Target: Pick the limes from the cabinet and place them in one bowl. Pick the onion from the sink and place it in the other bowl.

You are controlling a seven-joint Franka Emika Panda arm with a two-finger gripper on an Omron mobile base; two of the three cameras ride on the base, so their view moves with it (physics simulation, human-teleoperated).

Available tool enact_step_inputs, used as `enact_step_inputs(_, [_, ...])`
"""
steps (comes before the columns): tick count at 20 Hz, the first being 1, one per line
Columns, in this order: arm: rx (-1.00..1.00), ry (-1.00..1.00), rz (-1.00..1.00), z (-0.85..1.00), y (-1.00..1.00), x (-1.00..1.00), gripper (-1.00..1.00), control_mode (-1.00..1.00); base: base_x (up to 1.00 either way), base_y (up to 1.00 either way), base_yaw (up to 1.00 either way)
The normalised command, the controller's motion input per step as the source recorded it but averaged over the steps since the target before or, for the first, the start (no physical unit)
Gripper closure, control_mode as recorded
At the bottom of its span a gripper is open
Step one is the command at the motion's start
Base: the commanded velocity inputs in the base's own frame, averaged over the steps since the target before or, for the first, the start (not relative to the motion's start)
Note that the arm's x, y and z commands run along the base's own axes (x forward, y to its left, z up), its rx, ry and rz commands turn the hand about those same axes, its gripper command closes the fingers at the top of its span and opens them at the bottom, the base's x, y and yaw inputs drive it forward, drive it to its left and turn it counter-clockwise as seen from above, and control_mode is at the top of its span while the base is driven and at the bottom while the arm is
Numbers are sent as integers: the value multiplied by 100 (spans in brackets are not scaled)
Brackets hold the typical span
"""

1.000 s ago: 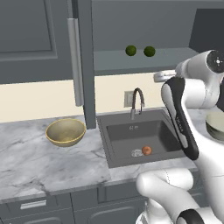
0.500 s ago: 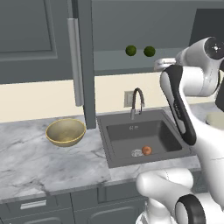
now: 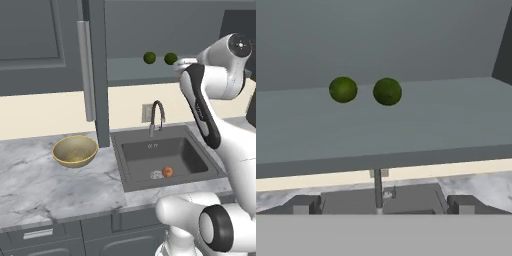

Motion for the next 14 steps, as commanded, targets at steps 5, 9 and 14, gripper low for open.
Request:
enact_step_inputs(5, [0,-7,0,0,0,33,-100,-100,0,0,0])
enact_step_inputs(9, [0,-3,0,0,0,34,-100,-100,0,0,0])
enact_step_inputs(14, [0,0,0,0,0,37,-100,-100,0,0,0])
